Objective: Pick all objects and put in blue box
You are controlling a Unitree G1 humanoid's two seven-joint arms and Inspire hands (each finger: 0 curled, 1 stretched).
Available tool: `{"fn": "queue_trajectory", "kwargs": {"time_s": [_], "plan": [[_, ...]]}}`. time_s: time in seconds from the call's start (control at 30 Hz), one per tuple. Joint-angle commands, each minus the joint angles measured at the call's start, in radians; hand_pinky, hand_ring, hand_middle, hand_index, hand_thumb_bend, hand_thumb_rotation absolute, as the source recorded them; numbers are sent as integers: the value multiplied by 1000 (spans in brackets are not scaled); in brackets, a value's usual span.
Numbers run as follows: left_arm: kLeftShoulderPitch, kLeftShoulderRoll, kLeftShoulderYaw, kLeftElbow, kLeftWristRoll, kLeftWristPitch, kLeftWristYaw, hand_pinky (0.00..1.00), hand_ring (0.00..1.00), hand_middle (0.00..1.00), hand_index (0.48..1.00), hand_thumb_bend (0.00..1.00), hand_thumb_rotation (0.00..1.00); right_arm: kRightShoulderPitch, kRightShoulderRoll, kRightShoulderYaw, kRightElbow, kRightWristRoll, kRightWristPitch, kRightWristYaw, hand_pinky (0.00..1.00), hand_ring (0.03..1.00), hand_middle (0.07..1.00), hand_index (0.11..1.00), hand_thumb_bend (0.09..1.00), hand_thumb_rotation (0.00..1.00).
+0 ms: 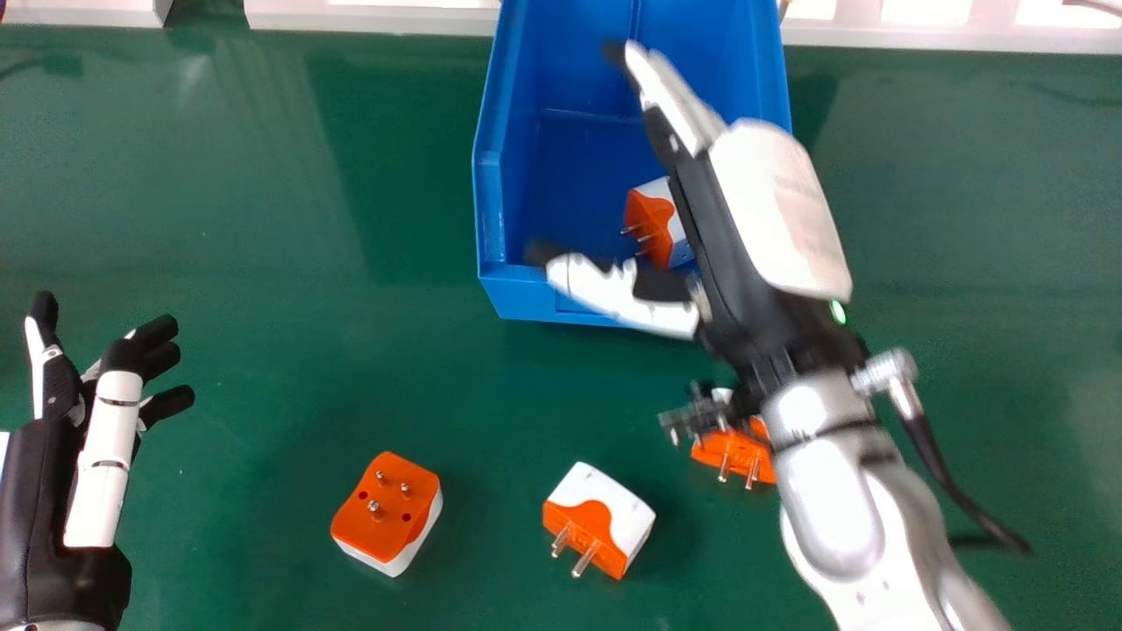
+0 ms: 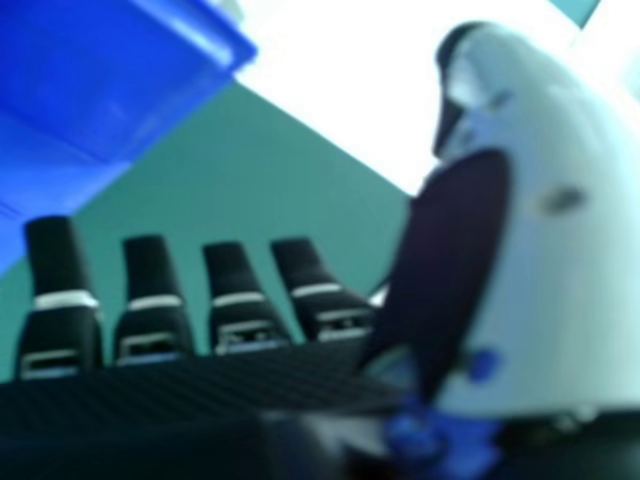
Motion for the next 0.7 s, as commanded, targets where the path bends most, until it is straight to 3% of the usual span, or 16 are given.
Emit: {"fn": "queue_trajectory", "kwargs": {"time_s": [0.0, 0.17, 0.3, 0.4, 0.53, 0.67], "plan": [[8, 9, 13, -11, -17, -9, -5, 751, 832, 831, 833, 509, 811, 67, -27, -13, -89, -21, -40, 5, 702, 847, 889, 873, 444, 530], [16, 8, 14, -21, -12, -4, -4, 749, 831, 831, 835, 522, 804, 220, -93, -54, -181, -47, -91, 2, 687, 833, 874, 857, 441, 543], [21, 7, 15, -28, -19, 0, -8, 750, 832, 830, 830, 519, 797, 334, -126, -100, -226, -44, -127, 8, 708, 851, 885, 874, 430, 584], [23, 8, 16, -32, -26, 5, -10, 756, 833, 832, 829, 501, 805, 406, -137, -130, -238, -30, -161, 0, 713, 855, 884, 870, 426, 558], [24, 11, 17, -32, -19, 1, -9, 757, 834, 833, 836, 500, 811, 459, -146, -158, -206, -63, -194, -29, 690, 829, 855, 838, 433, 517], [23, 10, 18, -31, -21, 3, -9, 752, 833, 835, 837, 520, 803, 483, -154, -181, -166, -95, -204, -39, 700, 822, 849, 833, 442, 560]]}}
